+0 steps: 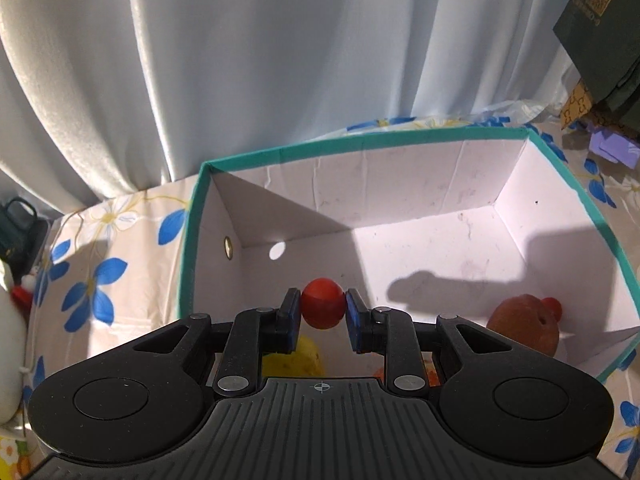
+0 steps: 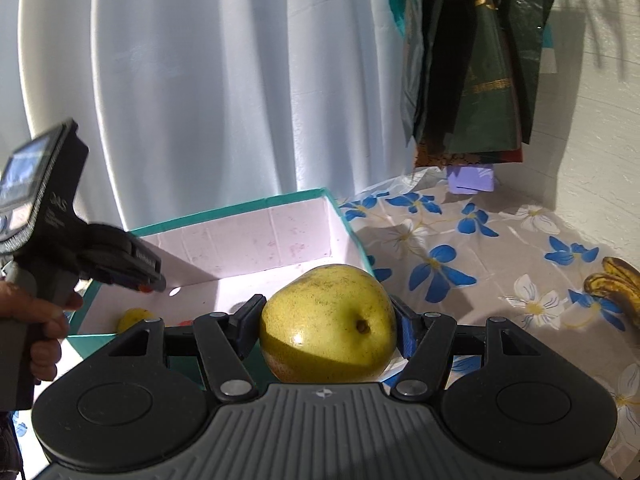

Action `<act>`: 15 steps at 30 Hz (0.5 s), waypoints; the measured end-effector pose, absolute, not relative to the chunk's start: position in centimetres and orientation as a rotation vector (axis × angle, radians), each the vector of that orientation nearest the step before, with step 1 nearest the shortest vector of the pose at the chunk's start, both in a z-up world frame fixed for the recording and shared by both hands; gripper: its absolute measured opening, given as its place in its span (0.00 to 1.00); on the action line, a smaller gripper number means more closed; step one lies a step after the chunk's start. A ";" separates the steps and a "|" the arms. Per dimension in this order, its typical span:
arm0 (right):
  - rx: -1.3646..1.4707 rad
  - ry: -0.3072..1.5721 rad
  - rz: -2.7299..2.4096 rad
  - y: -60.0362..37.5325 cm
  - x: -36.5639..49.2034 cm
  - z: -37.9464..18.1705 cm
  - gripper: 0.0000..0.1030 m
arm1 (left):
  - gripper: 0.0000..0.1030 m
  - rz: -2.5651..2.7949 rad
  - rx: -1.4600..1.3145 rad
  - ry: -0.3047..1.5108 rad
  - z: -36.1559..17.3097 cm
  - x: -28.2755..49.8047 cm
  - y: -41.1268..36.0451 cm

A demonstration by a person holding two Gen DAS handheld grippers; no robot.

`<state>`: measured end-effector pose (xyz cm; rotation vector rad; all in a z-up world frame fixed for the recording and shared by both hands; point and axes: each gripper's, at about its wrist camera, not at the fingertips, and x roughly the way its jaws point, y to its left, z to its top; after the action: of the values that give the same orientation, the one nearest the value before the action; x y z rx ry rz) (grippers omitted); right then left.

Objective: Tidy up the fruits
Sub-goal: 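Carry the cherry tomato into the teal box and open left tool while right tool lifts the pear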

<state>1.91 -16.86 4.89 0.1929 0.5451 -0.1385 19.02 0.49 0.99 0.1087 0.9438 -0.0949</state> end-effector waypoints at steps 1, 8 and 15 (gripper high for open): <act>0.196 0.543 -0.146 -17.0 1.9 4.9 0.63 | 0.26 -0.095 0.112 0.955 0.7 19.2 0.4; 0.209 0.543 -0.168 -17.6 2.3 4.6 0.63 | 0.34 -0.092 0.120 1.011 -1.0 20.1 0.0; 0.203 0.538 -0.166 -17.3 2.7 4.8 0.63 | 0.66 -0.097 0.103 0.976 -0.3 19.5 0.1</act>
<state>2.69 -17.32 4.83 0.2033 0.5378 -0.1656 19.48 0.07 -0.30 0.1030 0.9764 -0.0969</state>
